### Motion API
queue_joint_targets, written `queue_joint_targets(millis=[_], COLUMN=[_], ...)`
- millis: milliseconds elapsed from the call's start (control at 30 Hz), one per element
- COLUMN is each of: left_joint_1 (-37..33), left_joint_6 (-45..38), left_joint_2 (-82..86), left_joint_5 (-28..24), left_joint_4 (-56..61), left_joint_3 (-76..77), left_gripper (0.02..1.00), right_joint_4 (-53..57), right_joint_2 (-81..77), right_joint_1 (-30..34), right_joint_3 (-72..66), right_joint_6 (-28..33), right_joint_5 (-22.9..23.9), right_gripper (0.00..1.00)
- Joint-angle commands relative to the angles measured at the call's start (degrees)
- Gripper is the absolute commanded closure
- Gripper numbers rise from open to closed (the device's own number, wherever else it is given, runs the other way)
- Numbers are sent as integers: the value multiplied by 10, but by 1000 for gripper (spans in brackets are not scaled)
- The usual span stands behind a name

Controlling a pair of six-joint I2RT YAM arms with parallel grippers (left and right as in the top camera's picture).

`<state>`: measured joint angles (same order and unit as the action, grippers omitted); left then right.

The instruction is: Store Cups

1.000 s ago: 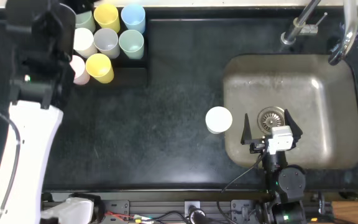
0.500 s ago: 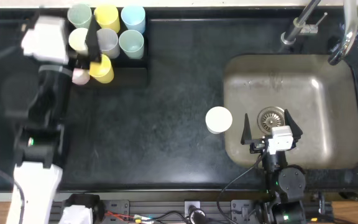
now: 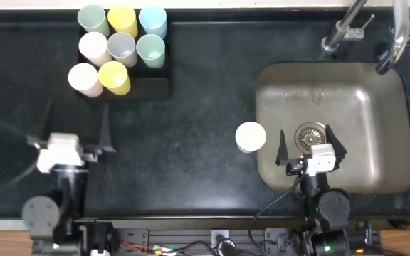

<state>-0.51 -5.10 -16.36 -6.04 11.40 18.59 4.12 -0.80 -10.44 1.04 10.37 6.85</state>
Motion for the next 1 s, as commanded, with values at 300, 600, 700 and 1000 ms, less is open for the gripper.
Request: queue_joint_targets(millis=[300,600,700,1000], left_joint_1=[9,10,10,10], left_joint_6=[6,7,6,6], left_joint_2=[162,162,162,162], left_joint_5=[-17,-28,-36,-35], left_joint_4=[-30,-119,-151,-152], left_joint_3=[-181,-181,-181,-181], left_gripper=[18,18,18,18], right_joint_4=[-3,-3,-3,-3], right_joint_2=[5,5,5,5], right_joint_1=[3,3,3,3], right_joint_3=[-8,-8,-8,-8], right_joint_6=[-1,0,0,0], right_joint_5=[2,2,2,2], right_gripper=[5,5,3,3])
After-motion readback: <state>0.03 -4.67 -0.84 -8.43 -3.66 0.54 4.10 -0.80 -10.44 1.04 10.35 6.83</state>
